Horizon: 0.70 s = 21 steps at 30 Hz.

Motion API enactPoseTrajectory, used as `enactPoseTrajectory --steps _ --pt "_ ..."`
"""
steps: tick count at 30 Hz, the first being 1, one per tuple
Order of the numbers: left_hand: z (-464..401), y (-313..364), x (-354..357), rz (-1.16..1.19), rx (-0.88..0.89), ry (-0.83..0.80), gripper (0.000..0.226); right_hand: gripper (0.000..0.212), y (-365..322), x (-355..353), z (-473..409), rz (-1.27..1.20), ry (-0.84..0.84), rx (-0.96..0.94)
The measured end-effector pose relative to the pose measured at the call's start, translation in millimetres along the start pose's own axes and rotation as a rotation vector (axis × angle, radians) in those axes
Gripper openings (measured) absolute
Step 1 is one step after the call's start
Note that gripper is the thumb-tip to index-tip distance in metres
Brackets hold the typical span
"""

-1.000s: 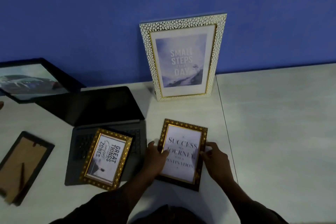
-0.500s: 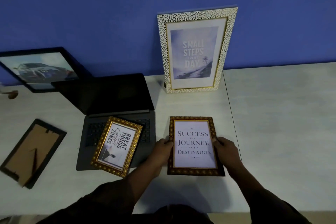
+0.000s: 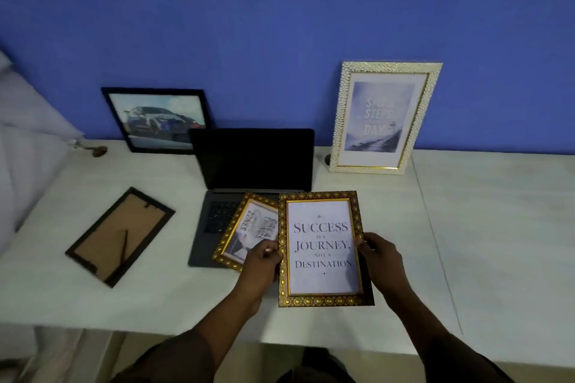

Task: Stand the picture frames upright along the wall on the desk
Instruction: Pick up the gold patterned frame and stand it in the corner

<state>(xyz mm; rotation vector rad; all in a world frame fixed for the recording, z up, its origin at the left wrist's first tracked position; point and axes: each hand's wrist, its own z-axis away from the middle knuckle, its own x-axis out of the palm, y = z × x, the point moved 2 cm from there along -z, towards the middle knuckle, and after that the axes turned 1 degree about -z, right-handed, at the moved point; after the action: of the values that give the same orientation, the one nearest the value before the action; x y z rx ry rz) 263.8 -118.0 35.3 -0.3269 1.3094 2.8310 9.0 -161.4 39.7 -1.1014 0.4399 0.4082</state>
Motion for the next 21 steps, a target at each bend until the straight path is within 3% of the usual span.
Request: enactPoseTrajectory --steps 11,21 --pt "111 -51 -202 -0.058 0.227 0.432 0.011 0.020 -104 160 101 0.116 -0.175 -0.301" --pt "149 -63 -322 0.015 0.175 0.746 0.011 0.020 -230 277 129 0.197 -0.368 -0.505"
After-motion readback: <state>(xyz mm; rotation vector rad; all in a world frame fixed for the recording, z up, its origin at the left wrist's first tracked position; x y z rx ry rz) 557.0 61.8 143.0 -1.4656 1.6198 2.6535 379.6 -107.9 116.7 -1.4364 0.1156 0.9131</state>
